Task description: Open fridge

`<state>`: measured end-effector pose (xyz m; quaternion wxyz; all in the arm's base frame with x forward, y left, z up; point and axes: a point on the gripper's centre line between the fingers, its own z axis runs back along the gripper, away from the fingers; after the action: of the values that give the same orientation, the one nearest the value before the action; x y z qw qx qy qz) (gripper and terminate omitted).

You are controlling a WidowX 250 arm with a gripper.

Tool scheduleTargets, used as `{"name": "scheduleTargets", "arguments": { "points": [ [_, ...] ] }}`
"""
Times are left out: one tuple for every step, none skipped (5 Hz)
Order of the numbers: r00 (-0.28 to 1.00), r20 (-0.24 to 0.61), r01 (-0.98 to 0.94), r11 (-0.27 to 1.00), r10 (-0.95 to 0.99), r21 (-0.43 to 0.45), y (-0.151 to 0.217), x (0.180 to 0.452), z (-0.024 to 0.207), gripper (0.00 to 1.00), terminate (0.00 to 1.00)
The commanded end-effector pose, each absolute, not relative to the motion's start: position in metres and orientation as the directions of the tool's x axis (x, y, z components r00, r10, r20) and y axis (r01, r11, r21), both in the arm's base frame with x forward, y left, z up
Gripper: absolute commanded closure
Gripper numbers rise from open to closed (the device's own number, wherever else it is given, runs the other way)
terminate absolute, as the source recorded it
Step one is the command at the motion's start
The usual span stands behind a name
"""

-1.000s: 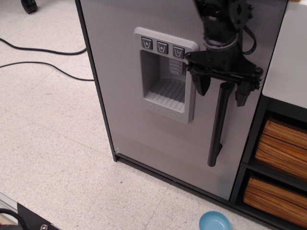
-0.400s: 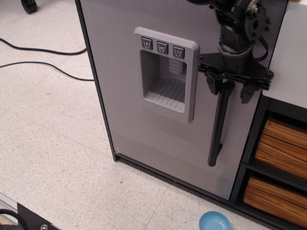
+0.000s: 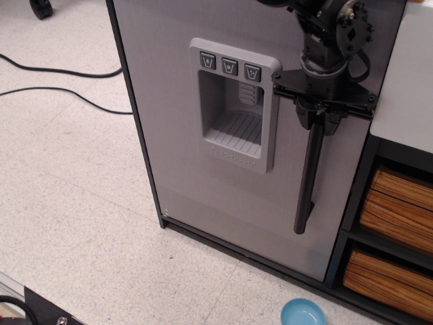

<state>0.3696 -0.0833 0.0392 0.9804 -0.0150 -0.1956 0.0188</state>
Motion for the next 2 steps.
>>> {"name": "scheduleTargets", "arguments": {
  "points": [
    [0.903, 0.428, -0.003, 0.998, 0.032, -0.070, -0.073, 0.338, 0.071, 1.00, 0.00],
    [0.894, 0.448, 0.018, 0.999, 0.000, -0.036, -0.061, 0.311, 0.074, 1.00, 0.00]
  ]
}}
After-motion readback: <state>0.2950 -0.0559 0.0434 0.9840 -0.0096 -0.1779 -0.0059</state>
